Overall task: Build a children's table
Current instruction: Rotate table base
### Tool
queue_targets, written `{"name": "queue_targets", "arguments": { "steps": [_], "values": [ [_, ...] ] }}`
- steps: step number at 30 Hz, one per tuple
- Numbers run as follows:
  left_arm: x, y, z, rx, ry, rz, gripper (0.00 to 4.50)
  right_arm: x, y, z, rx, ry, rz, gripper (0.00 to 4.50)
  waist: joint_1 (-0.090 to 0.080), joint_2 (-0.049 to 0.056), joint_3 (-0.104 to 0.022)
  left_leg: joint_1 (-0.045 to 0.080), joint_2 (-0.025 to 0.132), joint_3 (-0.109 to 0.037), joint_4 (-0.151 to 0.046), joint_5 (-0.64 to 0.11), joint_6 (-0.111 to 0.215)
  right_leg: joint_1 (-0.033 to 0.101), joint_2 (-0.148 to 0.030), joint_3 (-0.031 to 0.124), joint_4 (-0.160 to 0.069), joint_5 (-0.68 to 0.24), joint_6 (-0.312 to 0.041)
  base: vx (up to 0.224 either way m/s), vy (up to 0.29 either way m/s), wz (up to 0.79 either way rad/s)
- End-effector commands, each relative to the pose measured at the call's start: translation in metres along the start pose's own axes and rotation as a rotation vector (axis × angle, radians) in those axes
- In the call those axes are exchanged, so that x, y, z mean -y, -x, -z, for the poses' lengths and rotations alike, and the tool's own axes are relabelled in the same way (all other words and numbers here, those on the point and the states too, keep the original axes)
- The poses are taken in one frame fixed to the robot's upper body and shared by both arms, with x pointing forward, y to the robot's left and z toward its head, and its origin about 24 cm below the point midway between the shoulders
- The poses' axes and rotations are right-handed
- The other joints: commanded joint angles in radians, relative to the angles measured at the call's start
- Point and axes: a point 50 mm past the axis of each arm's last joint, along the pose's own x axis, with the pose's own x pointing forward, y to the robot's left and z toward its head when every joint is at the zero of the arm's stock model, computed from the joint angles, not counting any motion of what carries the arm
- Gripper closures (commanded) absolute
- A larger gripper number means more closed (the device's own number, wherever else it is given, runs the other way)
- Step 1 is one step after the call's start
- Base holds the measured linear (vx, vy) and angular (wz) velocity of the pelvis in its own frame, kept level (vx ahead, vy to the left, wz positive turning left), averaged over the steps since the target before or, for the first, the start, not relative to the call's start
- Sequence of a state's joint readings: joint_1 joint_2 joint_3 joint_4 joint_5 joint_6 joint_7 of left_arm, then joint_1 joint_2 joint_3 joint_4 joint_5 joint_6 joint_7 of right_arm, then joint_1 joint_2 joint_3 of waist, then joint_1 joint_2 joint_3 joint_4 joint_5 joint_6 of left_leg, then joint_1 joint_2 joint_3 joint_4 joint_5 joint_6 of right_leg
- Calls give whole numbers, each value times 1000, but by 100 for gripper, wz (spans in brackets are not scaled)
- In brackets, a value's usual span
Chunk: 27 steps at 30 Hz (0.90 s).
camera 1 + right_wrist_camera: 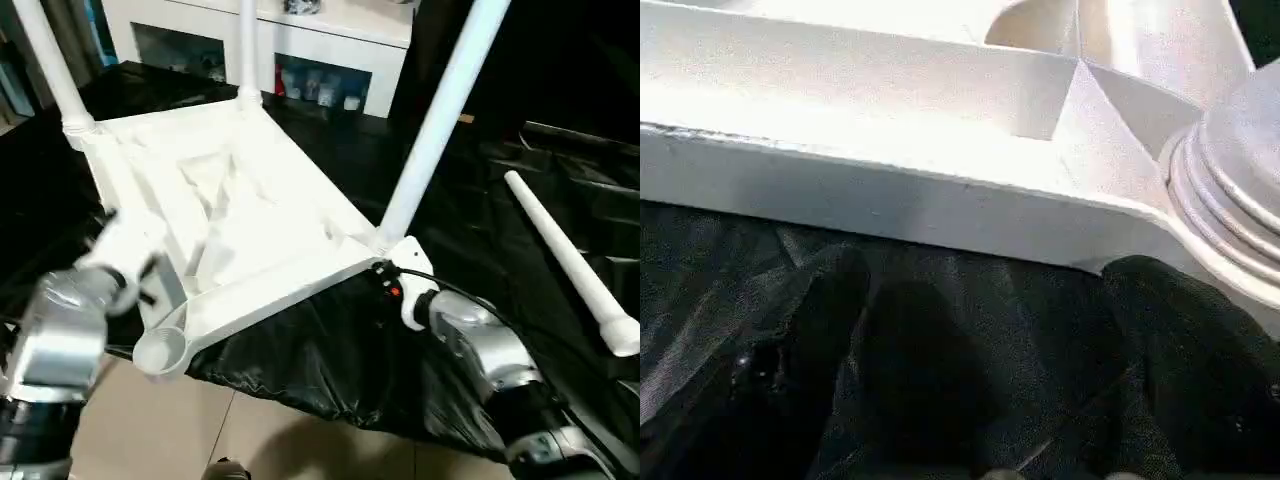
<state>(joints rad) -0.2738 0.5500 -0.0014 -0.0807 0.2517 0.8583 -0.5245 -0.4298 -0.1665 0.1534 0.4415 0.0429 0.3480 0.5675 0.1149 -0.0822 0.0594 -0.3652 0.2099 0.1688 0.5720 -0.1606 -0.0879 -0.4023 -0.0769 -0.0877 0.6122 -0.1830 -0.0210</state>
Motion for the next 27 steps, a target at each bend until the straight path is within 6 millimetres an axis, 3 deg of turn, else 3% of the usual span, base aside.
{"name": "queue_targets", "arguments": {
  "steps": [1,4,5,10,14,15,18,20,21,22,23,27],
  "values": [
    [6,2,2,-26,-10,41,351,7,1,-2,-8,-1,48,19,-2,28,-61,17,23,-7,-72,-275,-32,42,-63,55,-73,-220,-149,0,0,0],
    [16,5,6,-62,0,111,351,9,-2,-4,-2,-10,79,19,-5,26,-63,15,22,-7,-71,-260,-33,44,-64,55,-69,-210,-153,0,0,0],
    [27,7,3,-46,14,208,351,10,-3,-6,1,-13,88,19,-4,20,-63,14,21,-5,-70,-248,-31,45,-63,54,-69,-198,-156,0,0,0],
    [70,11,-18,69,13,483,351,17,-2,-10,3,-14,143,19,2,24,-65,18,20,-2,-67,-215,-33,44,-58,55,-60,-131,-170,0,0,0],
    [88,1,-33,143,10,512,351,22,2,-11,2,-15,184,19,6,19,-63,16,19,0,-68,-235,-30,45,-61,57,-69,-176,-148,0,0,0],
    [91,-1,-35,154,10,514,351,23,3,-12,3,-16,192,19,10,20,-63,19,18,0,-67,-245,-33,44,-61,57,-72,-200,-135,0,0,0],
    [99,-7,-43,178,21,512,351,24,7,-11,4,-21,203,19,8,13,-64,11,17,-2,-68,-239,-33,50,-62,56,-74,-225,-109,0,0,0],
    [102,-8,-46,180,18,511,351,24,11,-11,6,-28,209,19,11,13,-64,15,17,-1,-65,-236,-28,47,-61,57,-76,-229,-98,0,0,0],
    [103,-7,-47,184,13,521,351,24,14,-10,8,-29,212,19,8,37,-65,14,18,-4,-67,-232,-32,46,-61,57,-72,-222,-101,0,0,0],
    [102,-6,-48,192,20,523,351,23,15,-10,10,-31,214,19,4,29,-65,17,19,-2,-66,-242,-32,43,-58,57,-79,-221,-99,0,0,0],
    [102,-6,-49,200,27,523,351,24,16,-10,11,-33,216,19,4,20,-67,14,18,-3,-65,-236,-32,48,-58,55,-73,-209,-106,0,0,0],
    [104,-1,-60,330,70,534,351,29,22,-12,19,-22,270,19,3,20,-67,13,19,-1,-65,-223,-28,48,-57,55,-72,-187,-121,0,0,0]
  ]
}}
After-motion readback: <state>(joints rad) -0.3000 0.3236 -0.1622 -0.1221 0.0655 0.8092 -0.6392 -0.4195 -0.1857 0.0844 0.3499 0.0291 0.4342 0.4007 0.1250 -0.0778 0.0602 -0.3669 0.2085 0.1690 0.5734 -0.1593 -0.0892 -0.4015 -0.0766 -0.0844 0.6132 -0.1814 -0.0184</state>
